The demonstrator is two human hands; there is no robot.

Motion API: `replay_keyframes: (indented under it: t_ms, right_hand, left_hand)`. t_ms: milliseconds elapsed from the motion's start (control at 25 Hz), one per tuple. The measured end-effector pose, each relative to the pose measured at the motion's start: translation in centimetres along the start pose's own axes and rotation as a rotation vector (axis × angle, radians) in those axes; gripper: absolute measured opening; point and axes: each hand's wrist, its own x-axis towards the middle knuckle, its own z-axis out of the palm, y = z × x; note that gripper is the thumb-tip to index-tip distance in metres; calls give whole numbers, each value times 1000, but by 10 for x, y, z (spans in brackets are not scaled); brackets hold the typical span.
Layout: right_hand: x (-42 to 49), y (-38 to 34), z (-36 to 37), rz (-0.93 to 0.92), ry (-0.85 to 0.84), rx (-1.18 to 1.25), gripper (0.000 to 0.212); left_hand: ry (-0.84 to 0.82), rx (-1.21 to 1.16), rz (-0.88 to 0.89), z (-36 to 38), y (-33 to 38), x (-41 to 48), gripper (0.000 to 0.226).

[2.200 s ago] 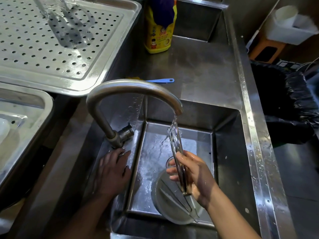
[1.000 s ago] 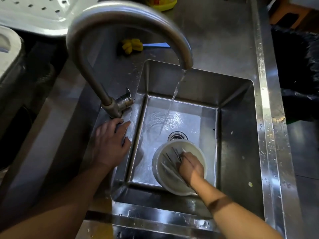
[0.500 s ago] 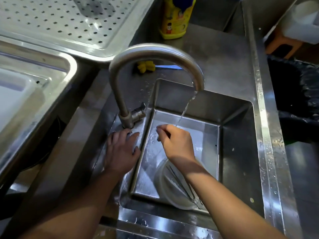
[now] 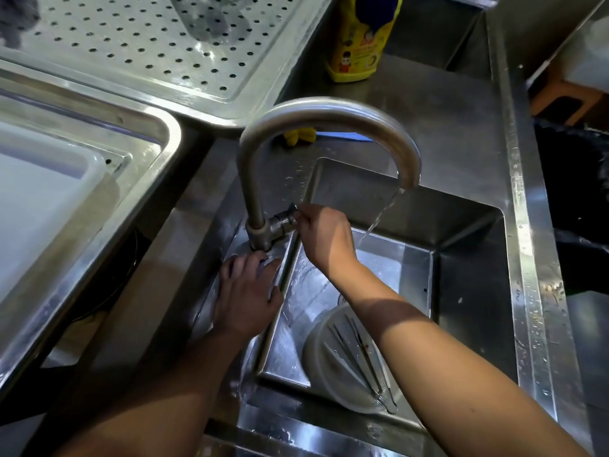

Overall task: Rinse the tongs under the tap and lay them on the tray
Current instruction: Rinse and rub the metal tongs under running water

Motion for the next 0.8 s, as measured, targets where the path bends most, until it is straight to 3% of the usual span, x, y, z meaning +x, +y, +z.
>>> replay_keyframes:
  t_ms: [200, 320, 520, 800]
  right_hand:
    - [5, -4, -1, -82, -6, -111, 24]
    - [5, -5, 0, -40, -18, -148, 23]
    - [7, -15, 4, -99, -48, -361, 26]
    - [10, -19, 2, -72, -60, -328, 23]
  left_hand:
    - [4, 7, 8, 0, 0, 0, 50]
    - [5, 13, 9, -1, 0, 0, 51]
    - [7, 22, 3, -3, 2, 0, 51]
    - [7, 33, 2, -2, 1, 0, 51]
